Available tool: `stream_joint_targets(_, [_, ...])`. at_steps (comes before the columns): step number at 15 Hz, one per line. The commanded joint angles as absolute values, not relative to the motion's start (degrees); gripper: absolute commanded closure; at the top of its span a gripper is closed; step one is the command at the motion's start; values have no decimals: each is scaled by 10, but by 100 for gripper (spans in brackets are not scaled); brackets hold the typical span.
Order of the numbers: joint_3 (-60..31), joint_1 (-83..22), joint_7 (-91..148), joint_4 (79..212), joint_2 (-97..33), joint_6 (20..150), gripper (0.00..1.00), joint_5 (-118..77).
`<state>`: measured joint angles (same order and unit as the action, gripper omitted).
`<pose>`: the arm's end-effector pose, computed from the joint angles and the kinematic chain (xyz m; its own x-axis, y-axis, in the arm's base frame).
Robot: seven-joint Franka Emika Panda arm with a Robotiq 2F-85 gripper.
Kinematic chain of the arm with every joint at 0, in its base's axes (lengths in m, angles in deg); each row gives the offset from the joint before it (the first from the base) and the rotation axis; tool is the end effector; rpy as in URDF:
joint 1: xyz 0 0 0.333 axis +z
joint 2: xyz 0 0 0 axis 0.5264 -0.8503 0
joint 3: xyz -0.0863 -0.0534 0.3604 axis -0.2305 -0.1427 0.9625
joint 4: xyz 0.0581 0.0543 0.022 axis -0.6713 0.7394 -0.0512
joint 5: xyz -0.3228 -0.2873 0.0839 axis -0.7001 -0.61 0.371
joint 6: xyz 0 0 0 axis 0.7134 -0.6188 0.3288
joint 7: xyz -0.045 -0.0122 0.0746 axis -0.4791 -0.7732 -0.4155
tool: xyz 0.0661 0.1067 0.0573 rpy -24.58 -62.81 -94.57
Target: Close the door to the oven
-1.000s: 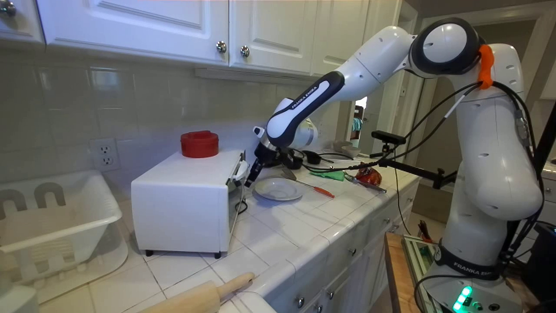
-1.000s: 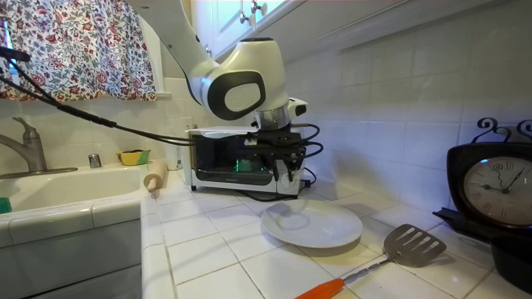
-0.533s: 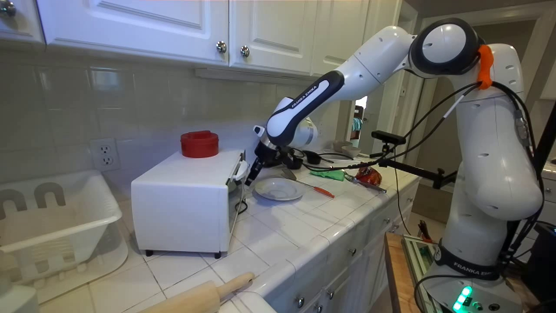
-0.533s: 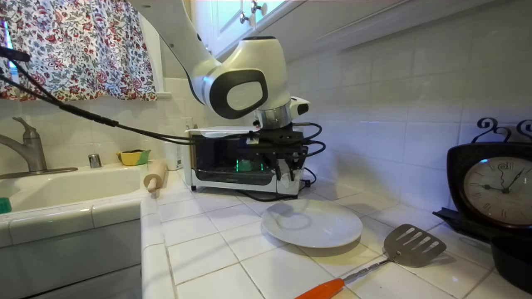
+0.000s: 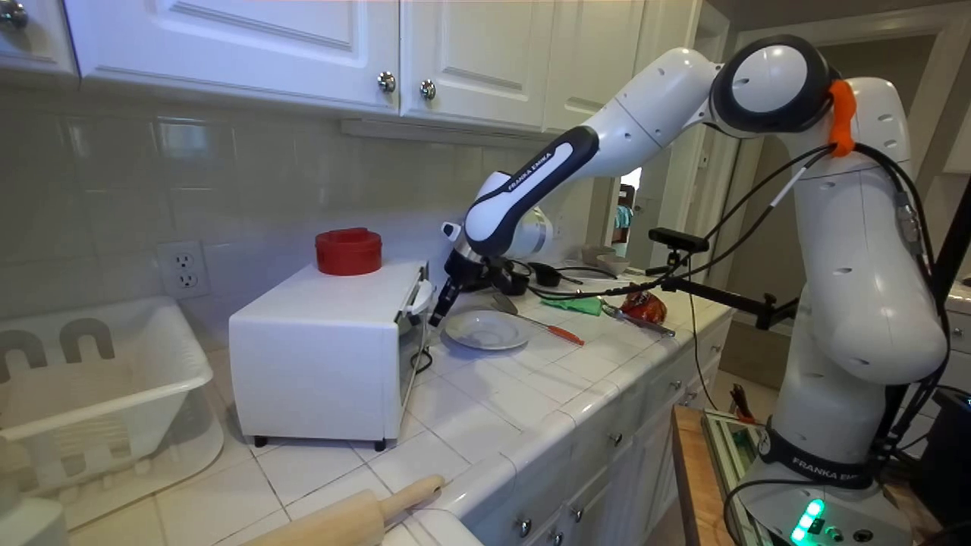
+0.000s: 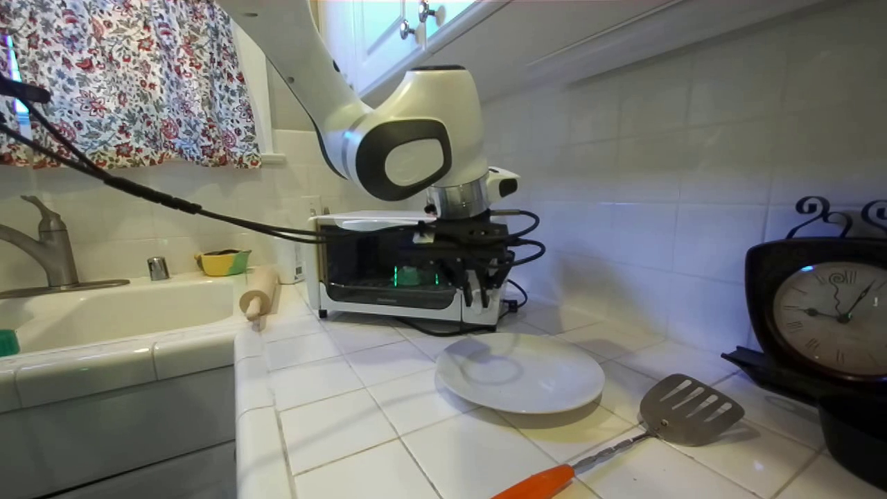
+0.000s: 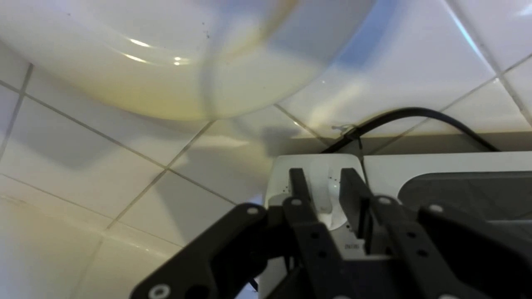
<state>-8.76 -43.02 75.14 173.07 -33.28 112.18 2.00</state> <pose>0.6660 -0.1214 0.3068 0.8699 0.2515 0.4244 0.2479 -0.9666 0.0646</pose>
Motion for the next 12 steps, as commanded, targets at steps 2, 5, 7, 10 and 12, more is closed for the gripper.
stream_joint_targets(2, [-75,-447,735,1709,-349,1112,95,1])
stream_joint_targets(5, [-70,-450,738,1707,-349,1110,97,3])
stream_joint_targets(7, [-68,-452,739,1705,-350,1110,97,4])
stream_joint_targets(10, [-33,-482,808,1689,-354,1078,97,74])
stream_joint_targets(12, [9,-532,885,1670,-360,1031,97,156])
